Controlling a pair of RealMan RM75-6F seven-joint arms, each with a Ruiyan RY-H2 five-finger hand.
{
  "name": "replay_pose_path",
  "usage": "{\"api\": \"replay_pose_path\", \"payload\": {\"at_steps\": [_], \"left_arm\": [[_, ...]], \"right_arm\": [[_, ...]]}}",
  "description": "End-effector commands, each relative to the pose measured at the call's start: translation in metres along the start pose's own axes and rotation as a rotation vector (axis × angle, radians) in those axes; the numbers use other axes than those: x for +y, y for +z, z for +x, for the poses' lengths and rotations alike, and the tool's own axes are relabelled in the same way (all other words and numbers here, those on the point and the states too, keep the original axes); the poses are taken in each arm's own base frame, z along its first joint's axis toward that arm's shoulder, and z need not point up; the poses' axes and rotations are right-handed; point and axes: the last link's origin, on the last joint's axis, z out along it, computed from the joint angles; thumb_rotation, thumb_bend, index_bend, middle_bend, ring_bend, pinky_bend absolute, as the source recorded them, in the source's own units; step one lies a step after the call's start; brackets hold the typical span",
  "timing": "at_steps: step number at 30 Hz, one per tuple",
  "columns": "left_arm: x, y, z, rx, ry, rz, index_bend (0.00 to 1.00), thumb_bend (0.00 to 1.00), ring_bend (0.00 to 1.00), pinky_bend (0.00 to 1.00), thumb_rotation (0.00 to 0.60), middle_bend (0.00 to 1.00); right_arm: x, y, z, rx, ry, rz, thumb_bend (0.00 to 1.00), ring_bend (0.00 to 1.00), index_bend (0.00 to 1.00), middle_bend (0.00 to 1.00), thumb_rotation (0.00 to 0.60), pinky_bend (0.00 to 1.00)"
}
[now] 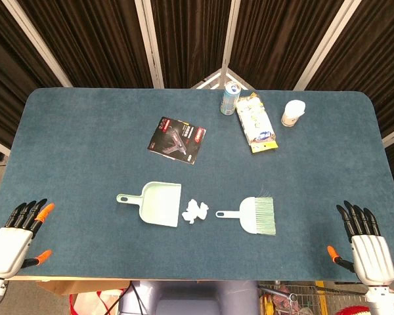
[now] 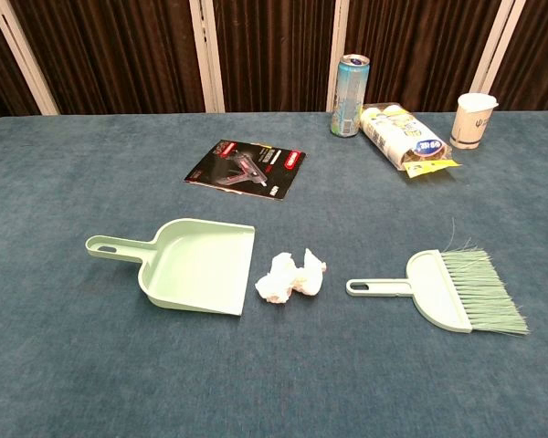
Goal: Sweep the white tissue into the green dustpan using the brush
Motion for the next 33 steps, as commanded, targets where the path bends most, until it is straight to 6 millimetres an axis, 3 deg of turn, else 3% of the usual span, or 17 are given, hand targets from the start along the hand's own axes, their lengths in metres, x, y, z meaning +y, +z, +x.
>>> {"api": "replay_pose_path", "payload": {"at_steps": [1, 24, 26, 29, 30, 33], "left_arm": [[0.000, 0.000, 0.000, 0.000, 0.001, -0.001, 0.00, 0.00, 0.00, 0.00, 0.600, 0.00], [0.001, -0.001, 0.001, 0.003, 0.003, -0.006, 0.00, 0.00, 0.00, 0.00, 0.600, 0.00], [0.001, -0.001, 0.001, 0.003, 0.004, -0.007, 0.00, 0.00, 0.00, 0.00, 0.600, 0.00], [0.001, -0.001, 0.001, 0.004, 0.005, -0.007, 0.00, 0.00, 0.00, 0.00, 0.600, 0.00], [0.001, -0.001, 0.000, 0.001, 0.007, -0.003, 0.00, 0.00, 0.00, 0.00, 0.600, 0.00], [0.001, 0.000, 0.000, 0.001, 0.012, -0.001, 0.00, 0.00, 0.00, 0.00, 0.600, 0.00]], "right_arm": [[0.000, 0.000, 0.000, -0.002, 0.000, 0.001, 0.26, 0.00, 0.00, 0.00, 0.600, 0.00], [-0.012, 0.008, 0.005, 0.014, 0.046, 0.039, 0.26, 0.01, 0.00, 0.00, 0.600, 0.02], [-0.017, 0.015, 0.006, 0.022, 0.052, 0.052, 0.26, 0.08, 0.00, 0.05, 0.600, 0.13], [-0.028, 0.034, 0.006, 0.025, 0.067, 0.073, 0.26, 0.33, 0.00, 0.29, 0.600, 0.38], [-0.043, 0.052, 0.000, 0.004, 0.080, 0.109, 0.26, 0.42, 0.00, 0.38, 0.600, 0.46], [-0.056, 0.071, -0.007, -0.022, 0.067, 0.122, 0.26, 0.63, 0.03, 0.59, 0.600, 0.60]]}}
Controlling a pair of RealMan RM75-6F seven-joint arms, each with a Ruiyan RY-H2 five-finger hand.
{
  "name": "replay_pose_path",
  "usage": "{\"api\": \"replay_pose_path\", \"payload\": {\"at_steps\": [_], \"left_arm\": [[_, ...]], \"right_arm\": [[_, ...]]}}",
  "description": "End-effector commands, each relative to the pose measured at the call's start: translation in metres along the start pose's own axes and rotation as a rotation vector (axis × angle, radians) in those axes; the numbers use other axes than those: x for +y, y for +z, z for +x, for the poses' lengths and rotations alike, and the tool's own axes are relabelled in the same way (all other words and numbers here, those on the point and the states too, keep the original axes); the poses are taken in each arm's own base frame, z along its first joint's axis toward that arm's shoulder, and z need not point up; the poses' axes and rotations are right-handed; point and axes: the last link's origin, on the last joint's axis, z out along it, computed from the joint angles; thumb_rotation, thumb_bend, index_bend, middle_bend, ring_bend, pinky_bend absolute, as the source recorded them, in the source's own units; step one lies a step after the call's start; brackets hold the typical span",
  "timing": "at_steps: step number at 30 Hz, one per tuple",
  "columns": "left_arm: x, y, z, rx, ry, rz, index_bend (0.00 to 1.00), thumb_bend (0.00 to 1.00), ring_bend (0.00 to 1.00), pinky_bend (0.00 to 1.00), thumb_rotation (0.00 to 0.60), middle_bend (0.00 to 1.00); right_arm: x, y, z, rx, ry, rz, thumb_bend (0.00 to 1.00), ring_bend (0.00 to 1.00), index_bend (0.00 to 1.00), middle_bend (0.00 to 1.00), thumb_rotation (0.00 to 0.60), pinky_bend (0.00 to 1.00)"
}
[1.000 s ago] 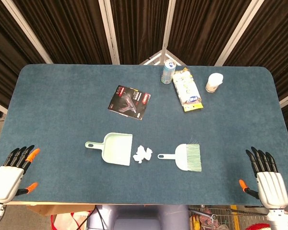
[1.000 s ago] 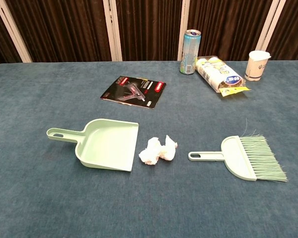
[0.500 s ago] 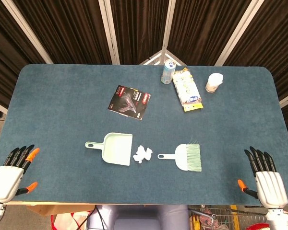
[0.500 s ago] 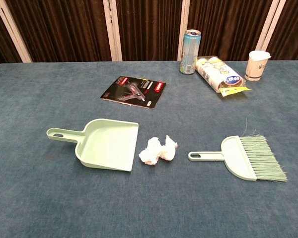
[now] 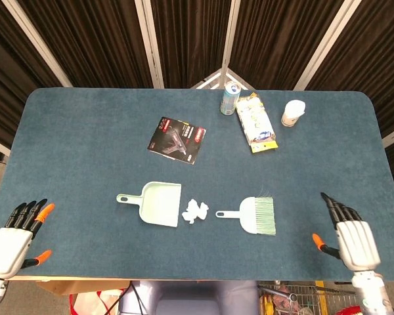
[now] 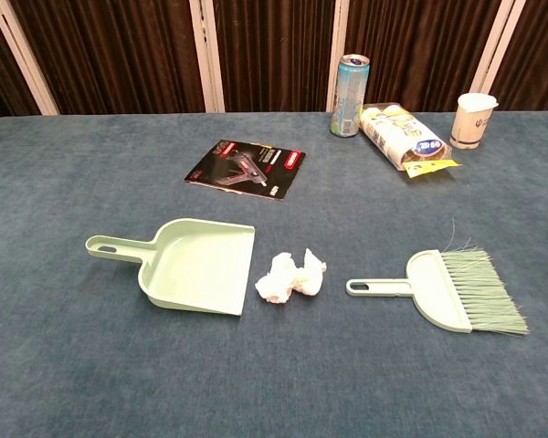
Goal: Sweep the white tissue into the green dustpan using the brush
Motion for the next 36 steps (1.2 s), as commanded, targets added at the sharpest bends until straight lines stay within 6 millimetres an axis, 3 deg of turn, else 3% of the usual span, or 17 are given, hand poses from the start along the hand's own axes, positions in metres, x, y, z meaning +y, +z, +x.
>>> {"api": "replay_pose_path", "payload": {"at_steps": [1, 6, 11, 16, 25, 36], "left_arm": [[0.001, 0.000, 0.000, 0.000, 0.004, 0.001, 0.00, 0.00, 0.00, 0.00, 0.600, 0.00], [0.002, 0.001, -0.001, -0.003, 0.010, -0.001, 0.00, 0.00, 0.00, 0.00, 0.600, 0.00], [0.002, 0.001, -0.002, -0.004, 0.015, -0.001, 0.00, 0.00, 0.00, 0.00, 0.600, 0.00], [0.002, 0.002, -0.002, -0.008, 0.017, -0.003, 0.00, 0.00, 0.00, 0.00, 0.600, 0.00], [0.003, 0.004, -0.003, -0.016, 0.013, -0.005, 0.00, 0.00, 0.00, 0.00, 0.600, 0.00], [0.003, 0.005, -0.003, -0.019, 0.011, -0.008, 0.00, 0.00, 0.00, 0.00, 0.600, 0.00]], "right_arm": [[-0.024, 0.038, -0.013, -0.039, 0.001, 0.039, 0.27, 0.68, 0.07, 0.64, 0.600, 0.62], [-0.050, 0.062, -0.031, -0.112, 0.017, 0.047, 0.27, 0.81, 0.22, 0.78, 0.600, 0.68], [-0.089, 0.087, -0.059, -0.179, 0.003, 0.081, 0.27, 0.84, 0.27, 0.81, 0.600, 0.69], [-0.111, 0.098, -0.078, -0.205, -0.019, 0.088, 0.27, 0.85, 0.30, 0.82, 0.600, 0.70], [-0.132, 0.110, -0.103, -0.226, -0.050, 0.084, 0.27, 0.85, 0.34, 0.82, 0.600, 0.70], [-0.131, 0.105, -0.129, -0.273, -0.079, 0.049, 0.27, 0.85, 0.37, 0.82, 0.600, 0.70]]}}
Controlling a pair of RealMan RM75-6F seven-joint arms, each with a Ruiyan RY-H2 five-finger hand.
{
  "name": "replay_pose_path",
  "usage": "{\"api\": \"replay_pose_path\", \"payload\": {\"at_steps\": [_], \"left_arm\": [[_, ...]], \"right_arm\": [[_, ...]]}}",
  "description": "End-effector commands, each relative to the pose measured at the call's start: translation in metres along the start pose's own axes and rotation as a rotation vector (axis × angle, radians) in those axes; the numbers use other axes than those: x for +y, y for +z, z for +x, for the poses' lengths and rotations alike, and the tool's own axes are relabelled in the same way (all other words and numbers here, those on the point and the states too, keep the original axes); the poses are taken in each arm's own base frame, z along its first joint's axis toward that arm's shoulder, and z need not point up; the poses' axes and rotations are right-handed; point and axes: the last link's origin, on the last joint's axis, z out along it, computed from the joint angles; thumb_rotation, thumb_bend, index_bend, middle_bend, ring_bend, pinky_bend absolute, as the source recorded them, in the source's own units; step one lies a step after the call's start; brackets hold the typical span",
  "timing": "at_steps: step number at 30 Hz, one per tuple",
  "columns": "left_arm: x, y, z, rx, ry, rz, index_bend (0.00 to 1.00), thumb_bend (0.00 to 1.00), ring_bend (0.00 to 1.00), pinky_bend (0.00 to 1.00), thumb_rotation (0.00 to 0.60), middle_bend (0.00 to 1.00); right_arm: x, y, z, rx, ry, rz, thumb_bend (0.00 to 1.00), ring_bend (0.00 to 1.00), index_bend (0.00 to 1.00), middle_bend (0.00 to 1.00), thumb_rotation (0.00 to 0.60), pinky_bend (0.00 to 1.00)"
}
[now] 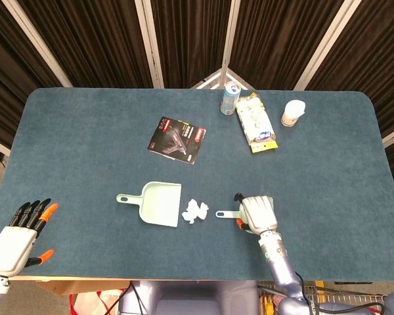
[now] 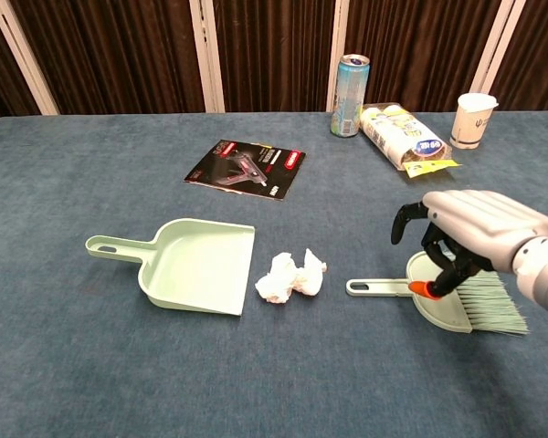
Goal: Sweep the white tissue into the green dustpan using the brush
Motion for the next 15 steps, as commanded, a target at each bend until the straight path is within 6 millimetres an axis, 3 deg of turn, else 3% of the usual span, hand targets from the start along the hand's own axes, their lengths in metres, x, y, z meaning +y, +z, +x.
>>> {"api": "replay_pose_path", "payload": {"at_steps": [1, 15], "left_arm": [[0.000, 0.000, 0.000, 0.000, 0.000, 0.000, 0.00, 0.00, 0.00, 0.00, 0.600, 0.00], [0.001, 0.001, -0.001, -0.001, -0.001, -0.003, 0.00, 0.00, 0.00, 0.00, 0.600, 0.00]], "right_arm": [[0.000, -0.001, -0.007, -0.012, 0.004, -0.010, 0.27, 0.85, 0.37, 0.82, 0.600, 0.70], [-0.020, 0.004, -0.016, -0.001, 0.065, -0.020, 0.27, 0.85, 0.37, 0.82, 0.600, 0.70]]}}
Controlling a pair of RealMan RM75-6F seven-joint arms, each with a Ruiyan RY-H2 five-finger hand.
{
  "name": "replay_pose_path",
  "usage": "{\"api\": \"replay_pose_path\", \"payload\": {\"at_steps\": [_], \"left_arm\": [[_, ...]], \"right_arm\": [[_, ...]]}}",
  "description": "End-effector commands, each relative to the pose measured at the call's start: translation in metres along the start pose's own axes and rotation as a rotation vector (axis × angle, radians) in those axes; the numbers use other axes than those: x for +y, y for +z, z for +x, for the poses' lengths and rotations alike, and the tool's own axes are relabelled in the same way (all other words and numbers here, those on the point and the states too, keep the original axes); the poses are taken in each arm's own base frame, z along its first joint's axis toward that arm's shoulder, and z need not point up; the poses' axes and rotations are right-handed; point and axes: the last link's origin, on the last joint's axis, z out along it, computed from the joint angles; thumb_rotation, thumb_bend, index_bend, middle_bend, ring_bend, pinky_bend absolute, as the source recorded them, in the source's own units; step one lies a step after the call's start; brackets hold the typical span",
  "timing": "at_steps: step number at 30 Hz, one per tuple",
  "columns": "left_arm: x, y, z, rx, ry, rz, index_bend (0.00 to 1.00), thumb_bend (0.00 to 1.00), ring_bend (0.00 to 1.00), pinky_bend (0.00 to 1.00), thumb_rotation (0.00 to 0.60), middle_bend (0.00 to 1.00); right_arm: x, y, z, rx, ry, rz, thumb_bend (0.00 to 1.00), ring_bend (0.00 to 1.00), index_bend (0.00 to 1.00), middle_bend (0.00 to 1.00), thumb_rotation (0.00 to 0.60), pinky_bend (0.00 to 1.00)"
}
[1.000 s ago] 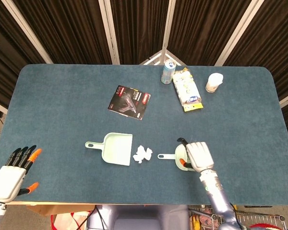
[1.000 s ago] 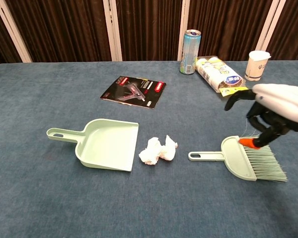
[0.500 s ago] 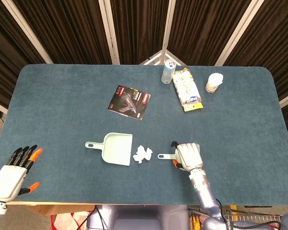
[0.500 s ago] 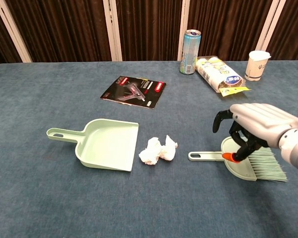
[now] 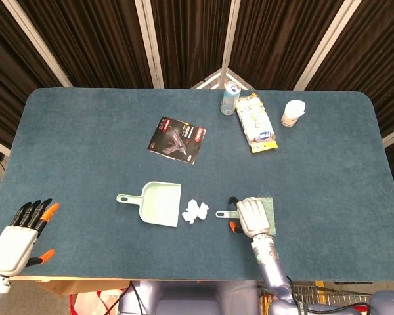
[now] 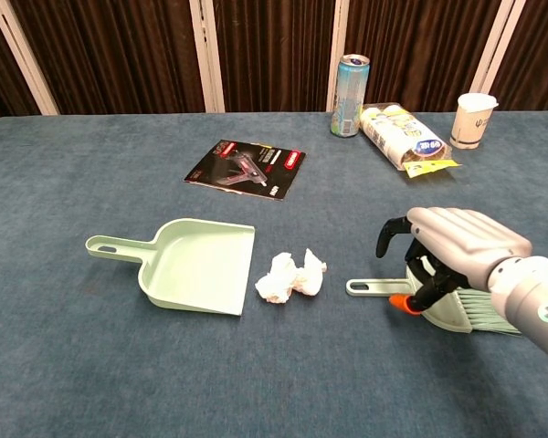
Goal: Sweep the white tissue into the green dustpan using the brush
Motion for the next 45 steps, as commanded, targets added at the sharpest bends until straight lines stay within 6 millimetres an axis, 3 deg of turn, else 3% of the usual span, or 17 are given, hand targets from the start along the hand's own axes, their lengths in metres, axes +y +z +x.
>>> {"api": "replay_pose_path", "payload": {"at_steps": [1, 11, 21, 29, 34, 45], "left_arm": [[0.000, 0.000, 0.000, 0.000, 0.001, -0.001, 0.00, 0.00, 0.00, 0.00, 0.600, 0.00], [-0.001, 0.000, 0.000, 0.000, -0.004, -0.002, 0.00, 0.00, 0.00, 0.00, 0.600, 0.00], [-0.001, 0.000, 0.001, -0.002, -0.009, -0.004, 0.00, 0.00, 0.00, 0.00, 0.600, 0.00], [0.000, 0.000, 0.001, -0.002, -0.011, -0.003, 0.00, 0.00, 0.00, 0.00, 0.600, 0.00], [0.000, 0.001, 0.001, 0.000, -0.011, -0.002, 0.00, 0.00, 0.00, 0.00, 0.600, 0.00], [-0.001, 0.001, 0.001, -0.007, -0.011, 0.000, 0.00, 0.00, 0.00, 0.00, 0.600, 0.00]], "right_arm": [[-0.003, 0.002, -0.001, 0.001, 0.002, -0.006, 0.27, 0.85, 0.37, 0.82, 0.600, 0.70], [0.000, 0.005, -0.012, -0.016, -0.019, -0.045, 0.28, 0.85, 0.38, 0.82, 0.600, 0.70], [0.008, 0.005, -0.018, -0.030, -0.037, -0.077, 0.38, 0.85, 0.45, 0.82, 0.600, 0.70], [0.012, 0.004, -0.017, -0.041, -0.050, -0.076, 0.51, 0.85, 0.69, 0.82, 0.600, 0.70], [0.009, 0.001, -0.013, -0.024, -0.024, -0.046, 0.52, 0.86, 0.79, 0.84, 0.600, 0.70], [-0.010, 0.001, 0.019, 0.051, 0.127, 0.047, 0.53, 0.86, 0.80, 0.84, 0.600, 0.70]]}}
